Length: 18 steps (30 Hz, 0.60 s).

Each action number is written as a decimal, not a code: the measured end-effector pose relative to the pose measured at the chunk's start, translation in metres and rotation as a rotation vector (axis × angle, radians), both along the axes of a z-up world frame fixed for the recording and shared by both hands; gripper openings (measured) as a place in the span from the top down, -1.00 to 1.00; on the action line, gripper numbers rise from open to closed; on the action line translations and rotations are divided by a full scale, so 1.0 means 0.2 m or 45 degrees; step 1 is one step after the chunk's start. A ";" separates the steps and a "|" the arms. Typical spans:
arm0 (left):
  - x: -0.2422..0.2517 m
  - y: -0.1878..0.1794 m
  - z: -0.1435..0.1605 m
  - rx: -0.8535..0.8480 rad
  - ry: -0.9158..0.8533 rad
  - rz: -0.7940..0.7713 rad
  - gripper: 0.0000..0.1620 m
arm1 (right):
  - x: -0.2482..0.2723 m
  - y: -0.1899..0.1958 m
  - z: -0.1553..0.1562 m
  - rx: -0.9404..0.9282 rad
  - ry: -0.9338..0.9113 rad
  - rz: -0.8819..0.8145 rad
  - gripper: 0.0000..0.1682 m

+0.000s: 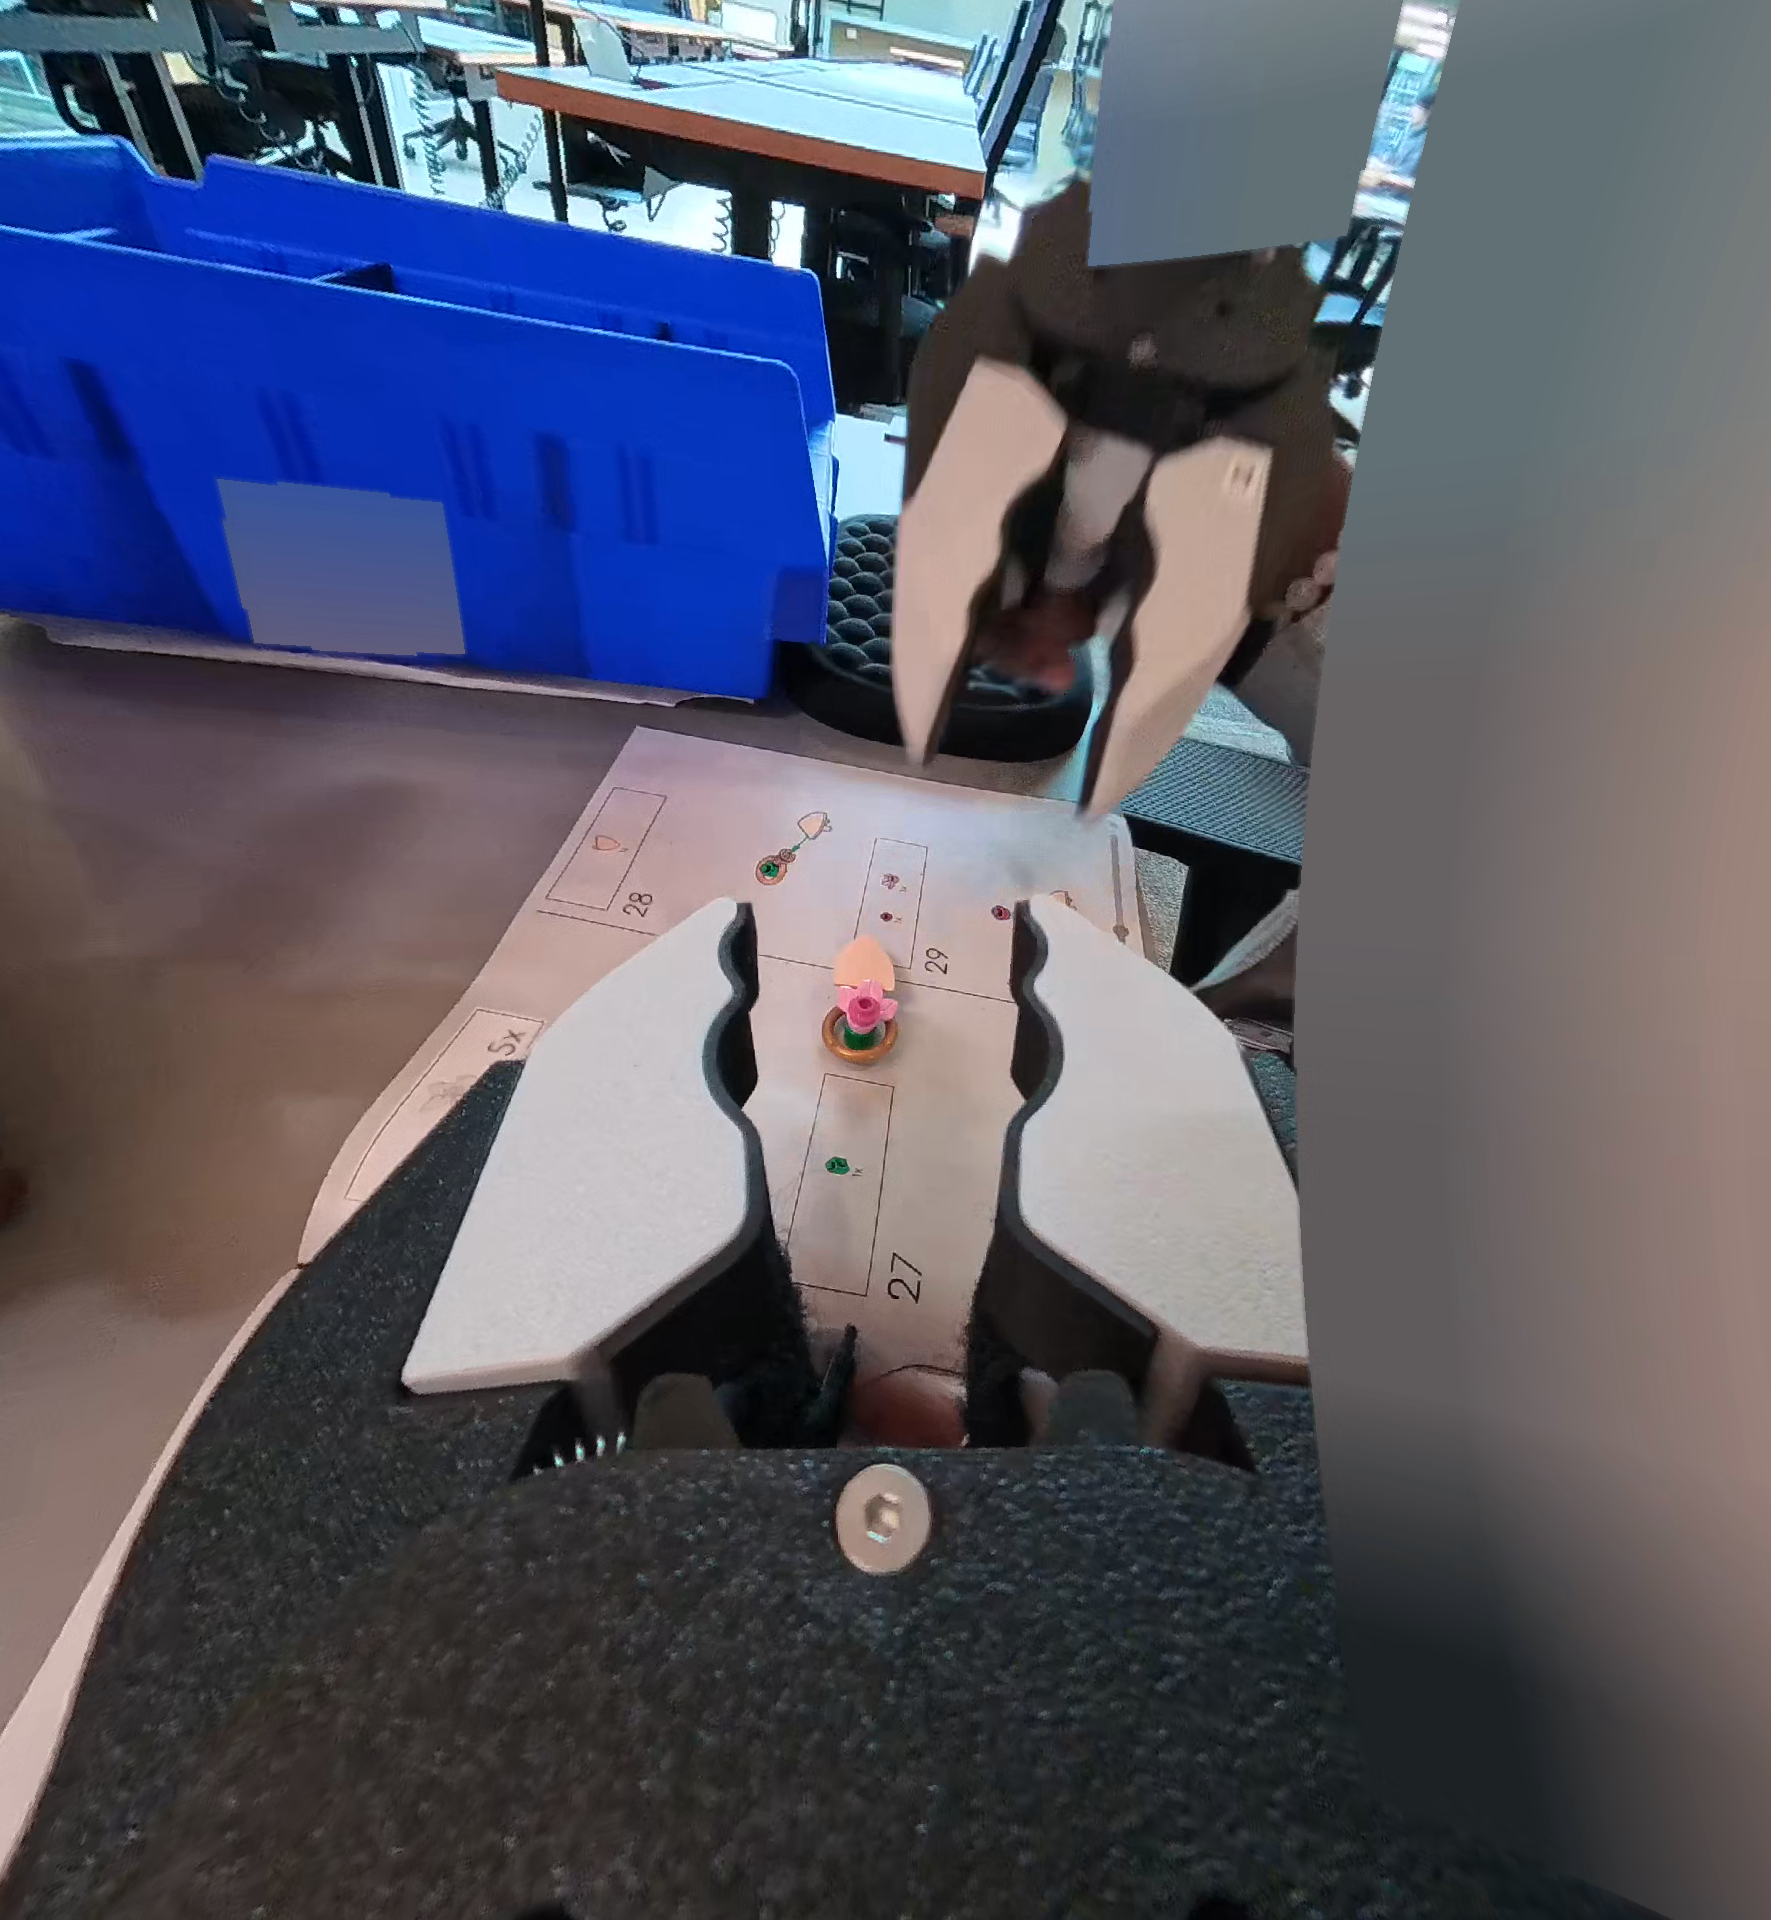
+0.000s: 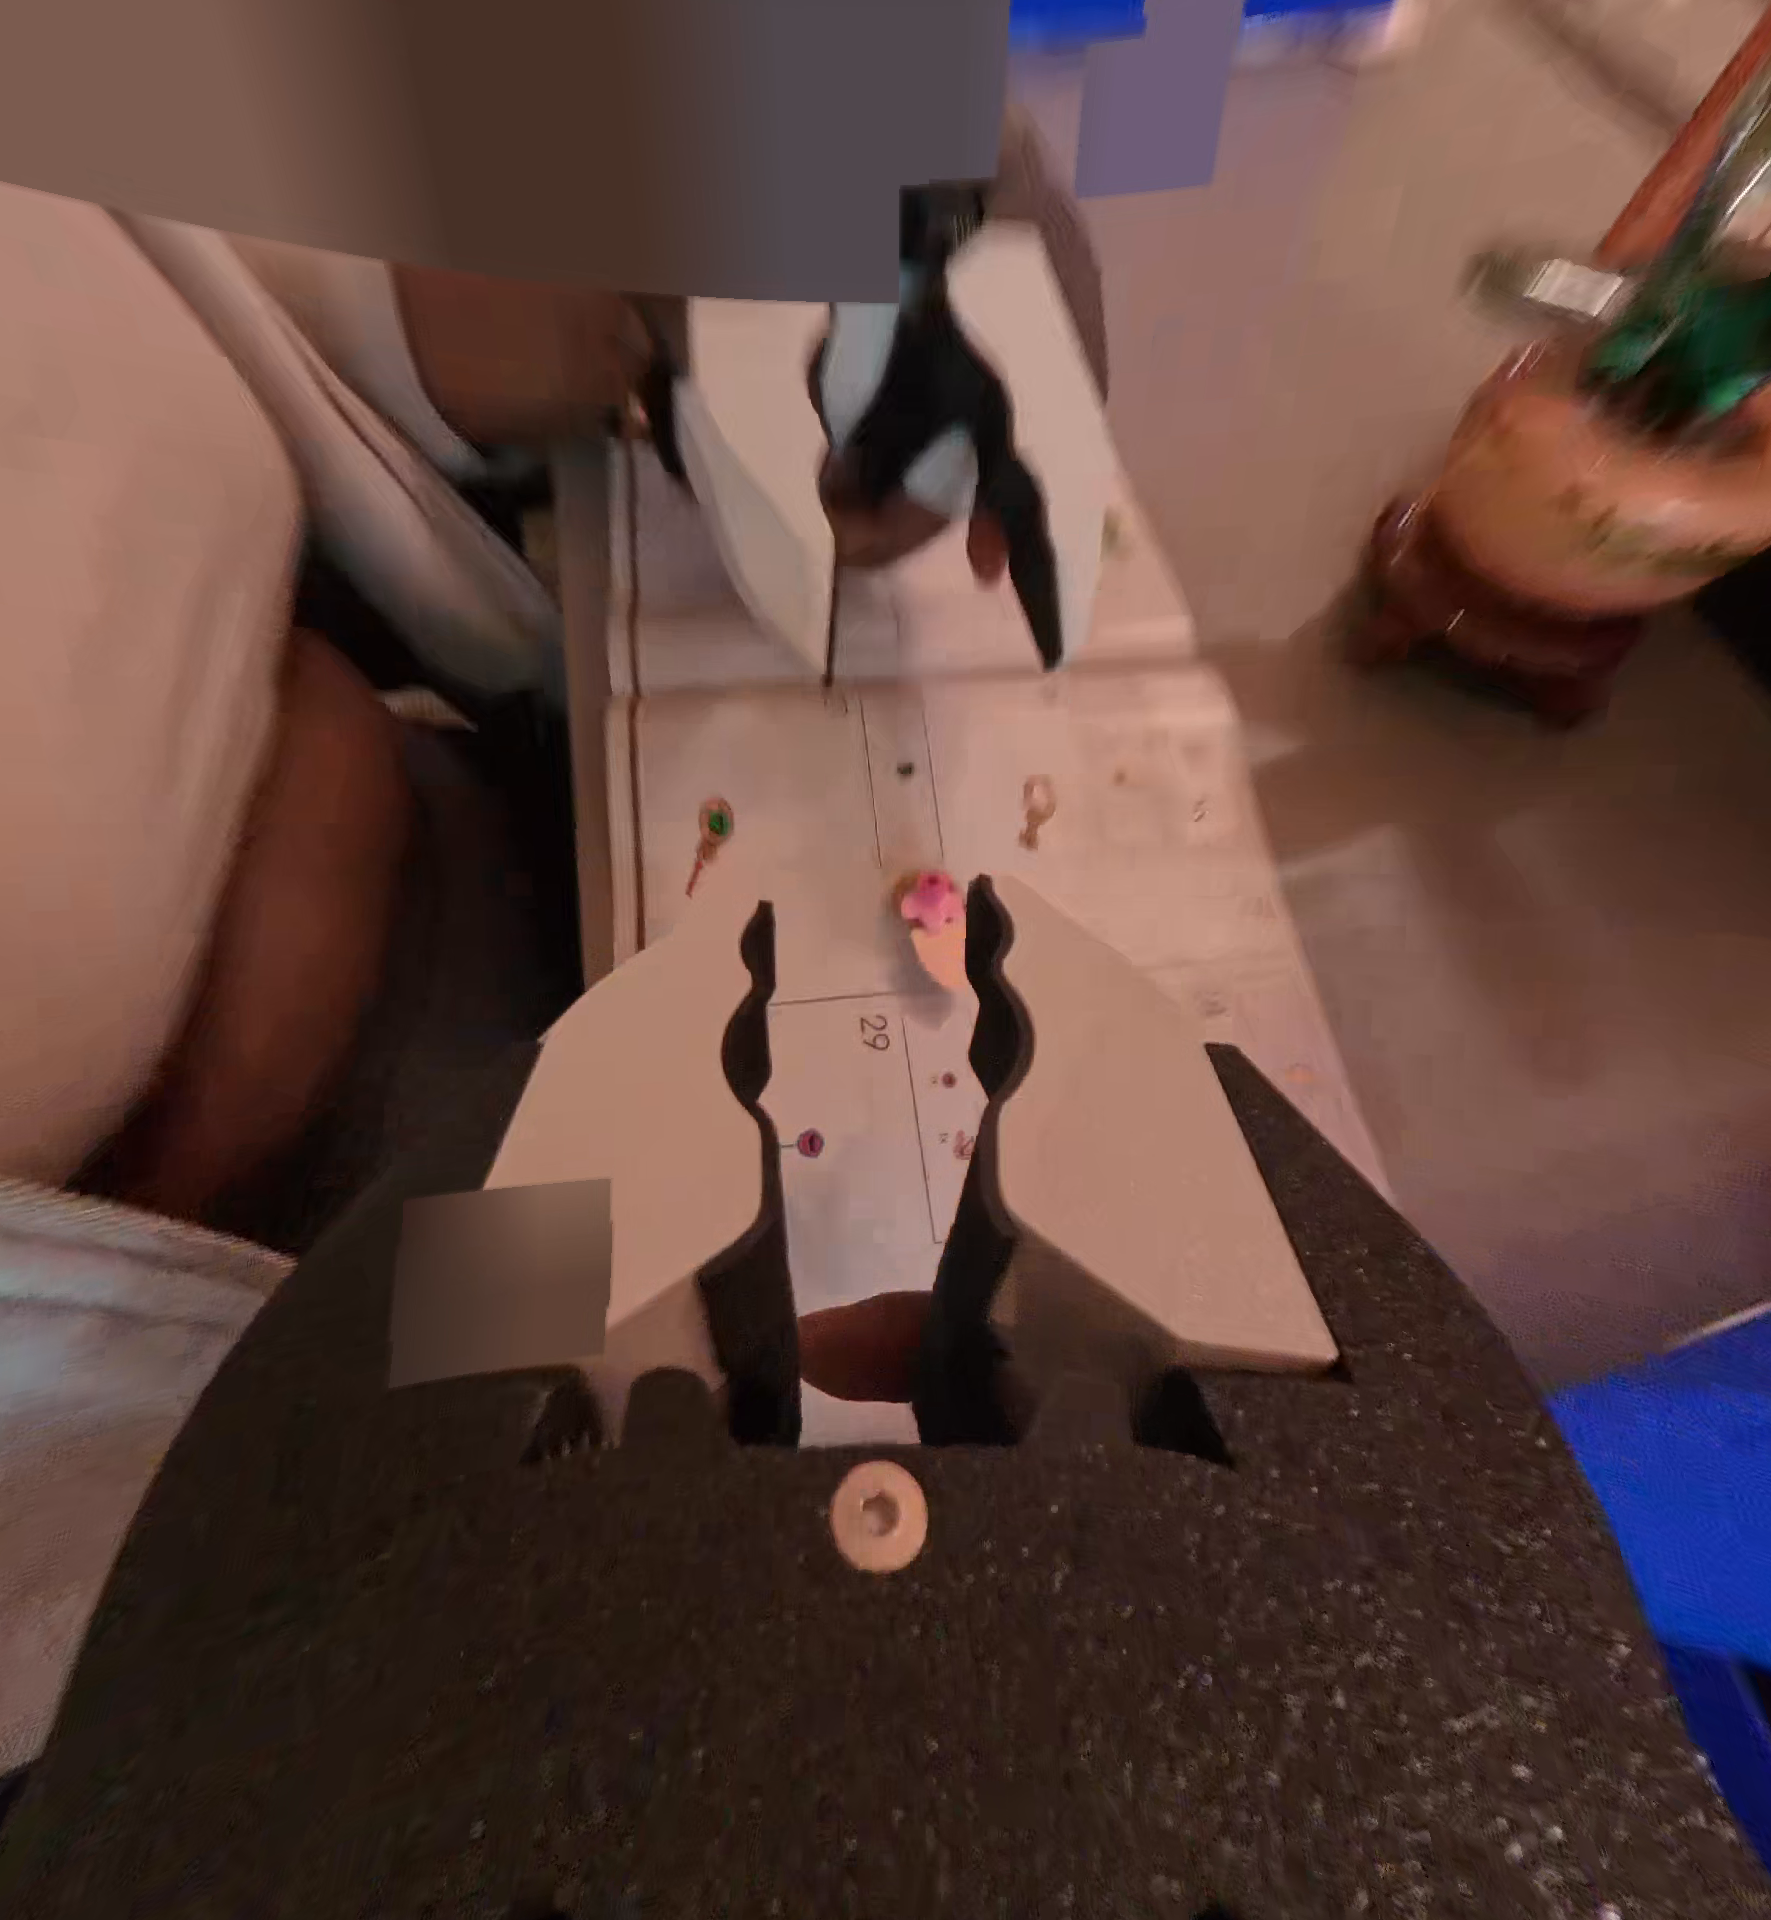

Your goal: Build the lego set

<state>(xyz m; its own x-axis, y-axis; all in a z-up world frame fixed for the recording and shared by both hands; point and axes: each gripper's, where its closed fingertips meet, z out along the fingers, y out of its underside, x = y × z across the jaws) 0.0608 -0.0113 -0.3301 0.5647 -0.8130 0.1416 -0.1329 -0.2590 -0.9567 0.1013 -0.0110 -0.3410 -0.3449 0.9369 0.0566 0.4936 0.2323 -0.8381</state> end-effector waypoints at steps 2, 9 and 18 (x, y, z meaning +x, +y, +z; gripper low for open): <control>0.00 -0.01 0.01 0.039 0.002 -0.004 0.43 | -0.05 0.03 -0.12 0.001 -0.153 -0.067 0.61; 0.02 -0.09 0.07 0.246 0.010 -0.048 0.45 | -0.10 0.09 -0.21 0.177 -0.284 -0.157 0.56; 0.03 -0.09 0.05 0.232 0.034 -0.071 0.44 | -0.15 0.08 -0.27 0.204 -0.366 -0.105 0.80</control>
<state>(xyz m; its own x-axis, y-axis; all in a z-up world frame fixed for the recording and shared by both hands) 0.0671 -0.0293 -0.3194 0.5194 -0.8542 -0.0250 -0.1680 -0.0734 -0.9831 0.0712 0.0050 -0.3941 -0.2917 0.9493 0.1172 0.7269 0.2996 -0.6180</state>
